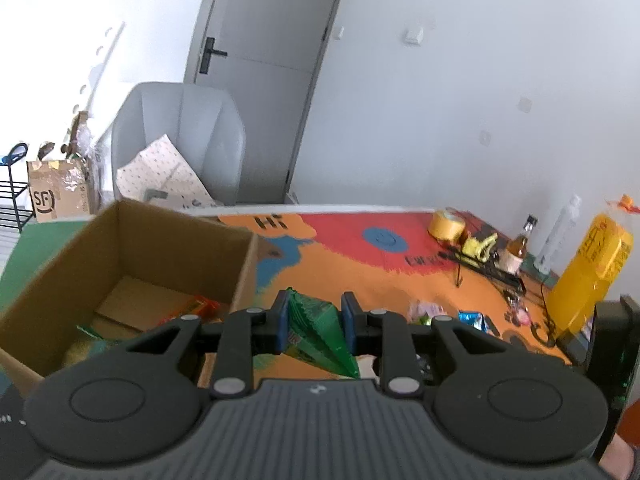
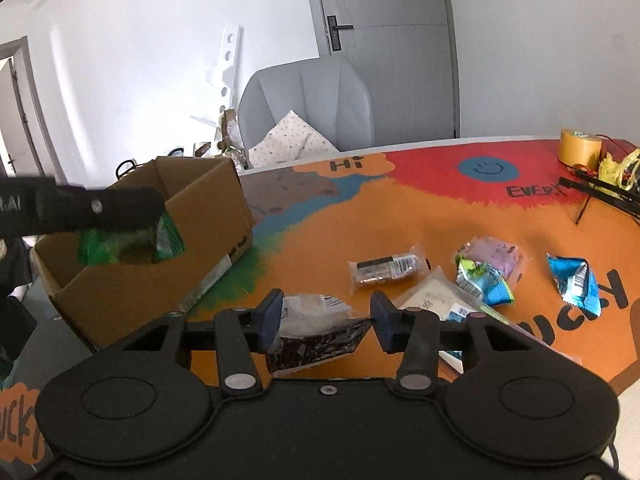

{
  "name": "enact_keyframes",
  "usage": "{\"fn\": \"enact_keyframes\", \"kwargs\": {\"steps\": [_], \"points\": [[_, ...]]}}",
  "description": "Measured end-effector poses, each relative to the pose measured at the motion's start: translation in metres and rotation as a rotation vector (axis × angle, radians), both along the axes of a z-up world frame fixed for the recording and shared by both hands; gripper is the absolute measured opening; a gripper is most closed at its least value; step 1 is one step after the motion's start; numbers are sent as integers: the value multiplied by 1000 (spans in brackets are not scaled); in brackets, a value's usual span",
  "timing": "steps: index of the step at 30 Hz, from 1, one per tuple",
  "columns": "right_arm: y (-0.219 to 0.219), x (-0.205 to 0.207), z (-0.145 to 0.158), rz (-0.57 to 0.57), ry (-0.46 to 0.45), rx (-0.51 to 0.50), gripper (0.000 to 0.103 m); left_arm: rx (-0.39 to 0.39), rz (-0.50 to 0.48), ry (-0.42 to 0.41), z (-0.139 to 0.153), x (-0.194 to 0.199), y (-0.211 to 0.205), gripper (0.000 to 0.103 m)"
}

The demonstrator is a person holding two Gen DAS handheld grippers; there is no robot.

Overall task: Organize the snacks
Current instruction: 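Carry both packets over the cardboard box and open both grippers to drop them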

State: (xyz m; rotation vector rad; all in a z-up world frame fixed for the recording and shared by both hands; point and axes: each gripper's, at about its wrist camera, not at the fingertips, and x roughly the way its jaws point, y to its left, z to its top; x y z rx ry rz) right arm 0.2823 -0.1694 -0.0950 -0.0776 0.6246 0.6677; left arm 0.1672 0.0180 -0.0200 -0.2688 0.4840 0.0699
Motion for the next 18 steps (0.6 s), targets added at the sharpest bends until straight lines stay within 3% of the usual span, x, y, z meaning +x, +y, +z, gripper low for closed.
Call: {"fn": "enact_keyframes", "kwargs": {"steps": [11, 18], "points": [[14, 0, 33, 16, -75, 36, 41, -2, 87, -67, 22, -9, 34, 25], [33, 4, 51, 34, -115, 57, 41, -13, 151, -54, 18, -6, 64, 26]]}}
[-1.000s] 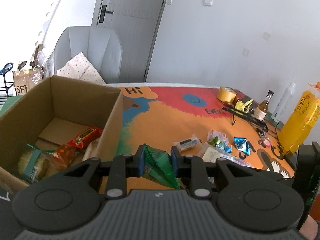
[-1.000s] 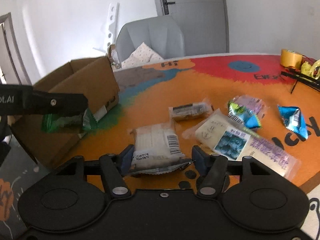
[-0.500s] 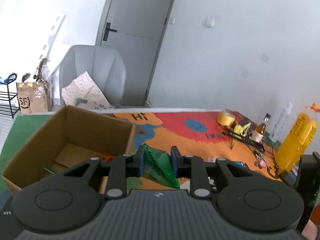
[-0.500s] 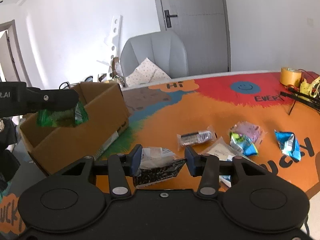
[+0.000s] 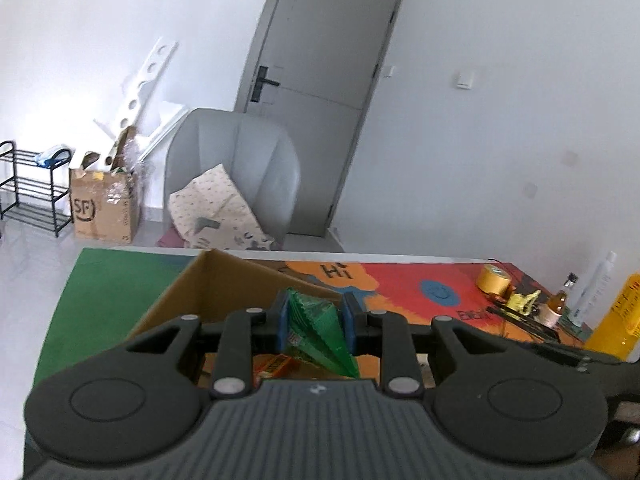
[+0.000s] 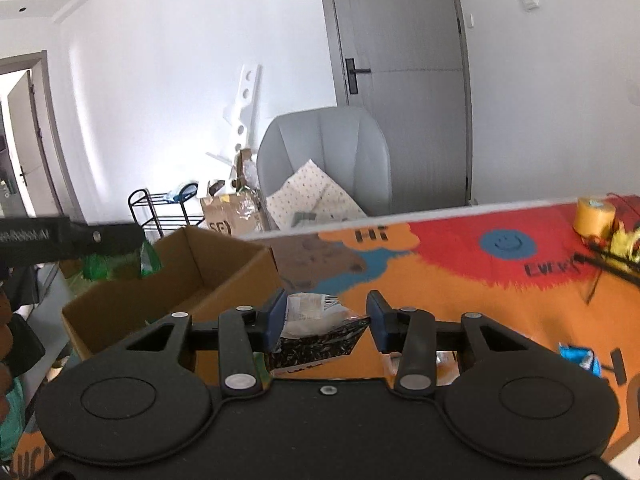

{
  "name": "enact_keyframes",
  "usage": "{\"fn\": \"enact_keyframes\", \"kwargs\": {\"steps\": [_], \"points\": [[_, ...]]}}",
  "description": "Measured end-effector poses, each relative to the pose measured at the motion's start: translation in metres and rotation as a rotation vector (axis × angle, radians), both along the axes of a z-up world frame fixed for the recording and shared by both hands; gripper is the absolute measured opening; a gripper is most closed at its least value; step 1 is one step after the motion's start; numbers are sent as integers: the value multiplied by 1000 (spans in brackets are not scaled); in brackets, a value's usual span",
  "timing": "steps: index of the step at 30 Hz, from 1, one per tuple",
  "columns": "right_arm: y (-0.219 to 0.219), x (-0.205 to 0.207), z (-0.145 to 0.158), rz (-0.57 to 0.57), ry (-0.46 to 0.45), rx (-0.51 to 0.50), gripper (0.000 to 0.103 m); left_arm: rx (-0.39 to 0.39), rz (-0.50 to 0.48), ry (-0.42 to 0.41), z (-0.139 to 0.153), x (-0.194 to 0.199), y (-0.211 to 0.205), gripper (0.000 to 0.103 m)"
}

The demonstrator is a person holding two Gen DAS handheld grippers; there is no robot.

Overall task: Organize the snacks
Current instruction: 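Carry both packets over the cardboard box and open both grippers to drop them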

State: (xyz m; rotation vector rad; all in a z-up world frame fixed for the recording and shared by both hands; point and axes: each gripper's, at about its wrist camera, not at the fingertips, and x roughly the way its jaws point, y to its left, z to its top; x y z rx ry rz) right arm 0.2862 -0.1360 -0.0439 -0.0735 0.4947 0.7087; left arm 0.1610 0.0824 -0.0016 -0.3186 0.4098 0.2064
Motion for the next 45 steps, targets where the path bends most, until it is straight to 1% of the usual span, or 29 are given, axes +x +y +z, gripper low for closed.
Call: {"fn": "enact_keyframes", "kwargs": {"steps": [2, 3, 4, 5, 6, 7, 8, 14, 21, 26, 28, 30, 31, 32, 33, 36, 39, 41, 45], "points": [[6, 0, 3, 12, -7, 1, 41, -8, 23, 10, -2, 1, 8, 27], [9, 1, 5, 17, -12, 1, 41, -10, 45, 14, -4, 1, 13, 30], [13, 1, 6, 23, -16, 2, 41, -11, 59, 19, -5, 0, 17, 35], [16, 0, 8, 27, -20, 2, 41, -14, 72, 26, -6, 0, 21, 45], [19, 0, 10, 30, -24, 4, 41, -22, 84, 31, -7, -1, 25, 51], [22, 0, 11, 34, -28, 6, 41, -30, 95, 29, -8, -3, 29, 58], [25, 0, 13, 40, -31, 8, 41, -34, 105, 24, -8, -5, 32, 62], [42, -5, 22, 76, -47, 17, 41, -32, 128, 18, -8, -14, 44, 71], [69, -9, 26, 131, -54, 19, 41, -39, 135, 38, -11, -20, 50, 77], [84, -11, 25, 158, -51, 30, 42, -30, 146, 48, -12, -26, 53, 84], [87, -11, 24, 149, -45, 34, 48, -24, 147, 55, -12, -27, 52, 85], [84, -11, 24, 116, -45, 46, 66, -20, 145, 58, -13, -28, 50, 87], [81, -11, 24, 102, -45, 61, 72, -17, 143, 58, -13, -28, 49, 89], [77, -11, 25, 86, -48, 79, 83, -12, 141, 57, -12, -28, 47, 91], [73, -11, 25, 64, -60, 86, 90, -7, 139, 56, -12, -28, 46, 91], [64, -10, 24, 23, -75, 53, 93, 4, 129, 53, -12, -26, 38, 93], [52, -10, 20, 12, -46, 60, 95, 9, 111, 51, -12, -25, 32, 95], [45, -11, 16, 7, -42, 56, 98, 15, 98, 50, -13, -23, 27, 98], [32, -13, 6, -32, -24, 40, 100, 32, 62, 52, -13, -18, 13, 100]]}}
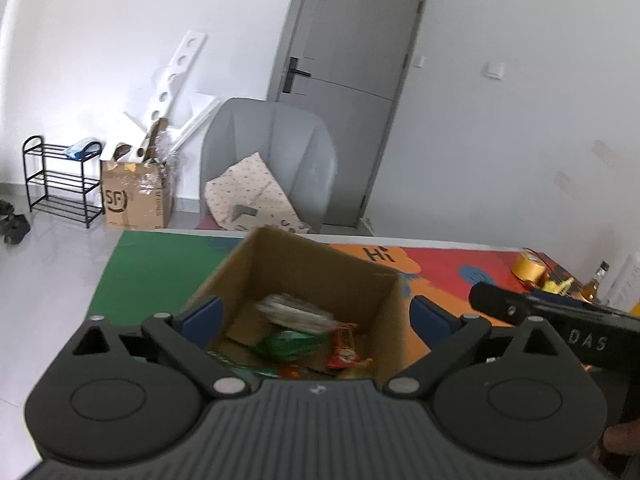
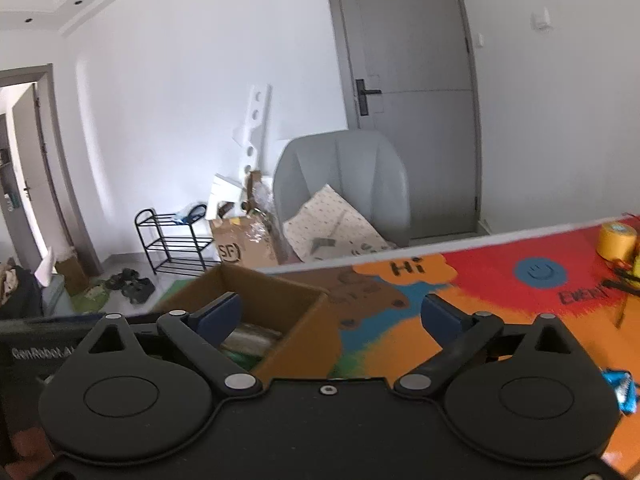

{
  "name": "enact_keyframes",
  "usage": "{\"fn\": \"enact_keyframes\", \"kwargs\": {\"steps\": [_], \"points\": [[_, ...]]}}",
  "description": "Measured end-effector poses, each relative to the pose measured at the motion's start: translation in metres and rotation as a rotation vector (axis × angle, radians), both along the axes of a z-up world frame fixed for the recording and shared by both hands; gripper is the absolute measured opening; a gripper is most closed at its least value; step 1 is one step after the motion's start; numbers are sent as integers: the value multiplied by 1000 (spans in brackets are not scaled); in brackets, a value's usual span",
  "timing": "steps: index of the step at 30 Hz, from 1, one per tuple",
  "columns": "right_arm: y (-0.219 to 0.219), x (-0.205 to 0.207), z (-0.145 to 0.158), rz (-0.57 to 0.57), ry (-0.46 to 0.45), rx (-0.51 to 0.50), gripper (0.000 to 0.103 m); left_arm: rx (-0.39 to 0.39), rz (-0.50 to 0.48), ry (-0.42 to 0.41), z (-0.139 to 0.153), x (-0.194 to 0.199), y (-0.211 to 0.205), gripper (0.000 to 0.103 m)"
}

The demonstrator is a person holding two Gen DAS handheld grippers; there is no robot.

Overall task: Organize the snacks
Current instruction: 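Move both open grippers back over the remaining snacks on the table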

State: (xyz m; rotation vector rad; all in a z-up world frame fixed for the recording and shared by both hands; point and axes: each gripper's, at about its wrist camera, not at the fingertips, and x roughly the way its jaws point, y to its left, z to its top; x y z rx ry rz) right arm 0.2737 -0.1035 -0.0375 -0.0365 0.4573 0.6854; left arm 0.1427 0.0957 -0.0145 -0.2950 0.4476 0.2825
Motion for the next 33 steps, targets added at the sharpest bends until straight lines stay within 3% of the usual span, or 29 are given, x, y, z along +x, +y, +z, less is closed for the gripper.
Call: {"fn": "enact_keyframes", "kwargs": {"steps": [21, 33], "points": [[-91, 11, -24, -157, 71, -12, 103, 61, -138, 54, -2, 31, -80, 103], [-140, 26, -36, -245, 100, 20, 103, 49, -180, 68, -7, 54, -102, 103]]}}
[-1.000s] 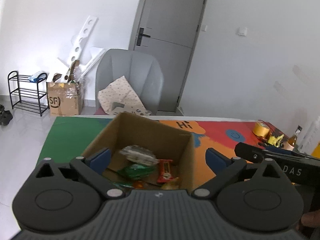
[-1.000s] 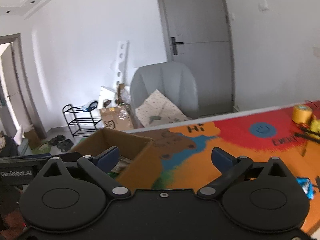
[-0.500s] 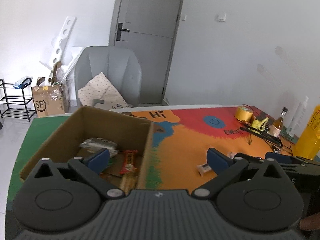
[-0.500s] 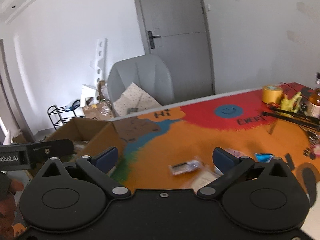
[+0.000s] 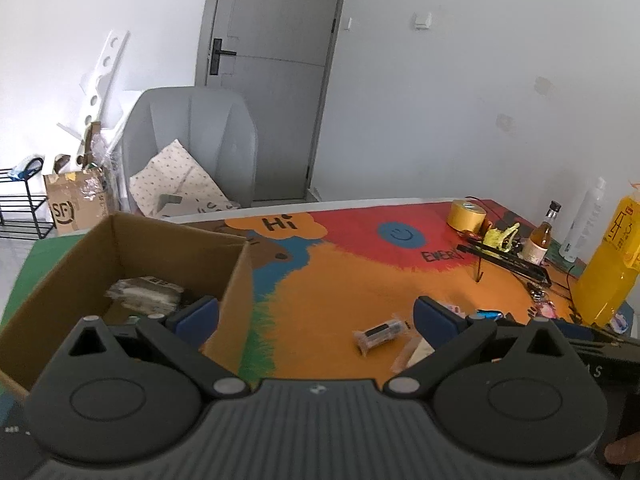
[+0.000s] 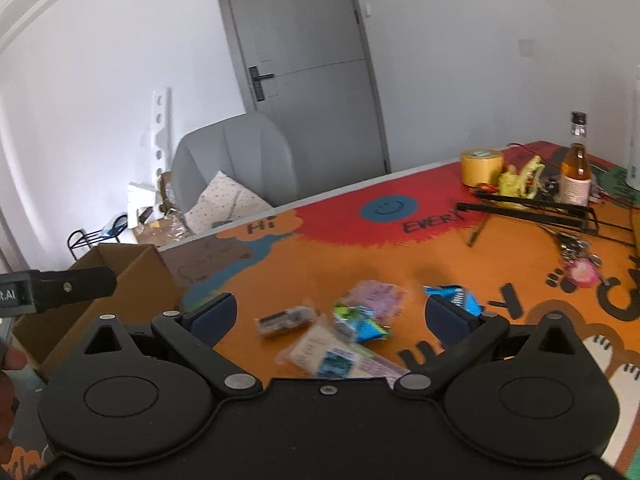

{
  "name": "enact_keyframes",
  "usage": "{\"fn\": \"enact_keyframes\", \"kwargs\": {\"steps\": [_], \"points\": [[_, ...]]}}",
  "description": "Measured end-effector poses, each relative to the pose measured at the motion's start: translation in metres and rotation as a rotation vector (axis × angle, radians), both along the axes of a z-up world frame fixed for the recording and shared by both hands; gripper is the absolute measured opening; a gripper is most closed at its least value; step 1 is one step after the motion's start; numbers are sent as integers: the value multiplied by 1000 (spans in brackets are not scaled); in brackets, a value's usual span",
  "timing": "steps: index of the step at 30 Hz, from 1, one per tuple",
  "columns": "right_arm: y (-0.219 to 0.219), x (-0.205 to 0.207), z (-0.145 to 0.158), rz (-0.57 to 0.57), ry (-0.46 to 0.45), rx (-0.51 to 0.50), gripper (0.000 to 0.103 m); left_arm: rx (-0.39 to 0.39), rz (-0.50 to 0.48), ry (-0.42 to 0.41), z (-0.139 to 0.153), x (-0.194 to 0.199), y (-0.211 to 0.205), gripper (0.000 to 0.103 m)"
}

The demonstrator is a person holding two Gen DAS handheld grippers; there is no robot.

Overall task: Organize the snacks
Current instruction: 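Move both open grippers back over the remaining snacks on the table, then grasp the white Runfu cake bag with the right gripper while the left grasps the clear snack stick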

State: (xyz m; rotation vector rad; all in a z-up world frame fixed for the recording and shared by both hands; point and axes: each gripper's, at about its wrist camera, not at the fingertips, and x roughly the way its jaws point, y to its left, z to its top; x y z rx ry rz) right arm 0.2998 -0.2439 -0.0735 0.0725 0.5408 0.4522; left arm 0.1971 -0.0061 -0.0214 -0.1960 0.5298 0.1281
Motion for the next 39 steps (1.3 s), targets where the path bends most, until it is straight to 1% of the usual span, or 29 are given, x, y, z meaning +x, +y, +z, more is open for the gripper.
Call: {"fn": "enact_keyframes", "kwargs": {"steps": [5, 10, 12, 15, 18, 20, 22, 23, 28, 29, 30, 31, 32, 34, 36, 39], "points": [[-17, 6, -7, -11, 20, 14, 101, 16, -37, 10, -5, 12, -13, 102], [-24, 9, -16, 9, 50, 24, 87, 23, -72, 26, -12, 26, -26, 98], [-25, 11, -20, 23, 62, 30, 81, 27, -84, 36, -16, 31, -29, 95], [-23, 14, -26, 38, 74, 32, 77, 22, -97, 53, -21, 39, -32, 86], [-18, 17, -32, 56, 89, 29, 76, 20, -104, 67, -26, 44, -33, 78], [-14, 20, -36, 66, 95, 22, 76, 20, -109, 82, -30, 47, -33, 70], [-8, 23, -39, 74, 99, 12, 76, 17, -111, 95, -34, 51, -33, 65], [-7, 24, -41, 77, 101, 9, 76, 17, -110, 99, -36, 52, -33, 64], [1, 27, -50, 104, 116, -10, 76, 28, -118, 116, -43, 60, -35, 62], [3, 27, -52, 107, 115, -25, 70, 30, -120, 120, -44, 62, -37, 62], [3, 27, -54, 114, 119, -41, 57, 32, -123, 123, -46, 63, -38, 62], [3, 27, -57, 120, 132, -49, 48, 35, -127, 127, -47, 66, -39, 62], [1, 27, -60, 131, 154, -39, 37, 39, -130, 129, -49, 68, -41, 62], [-6, 24, -61, 142, 158, -11, 33, 45, -137, 135, -53, 73, -44, 62], [-9, 18, -61, 152, 147, -19, 28, 52, -144, 143, -57, 78, -47, 62], [-17, 12, -59, 160, 155, -13, 26, 64, -157, 156, -63, 86, -53, 62]]}}
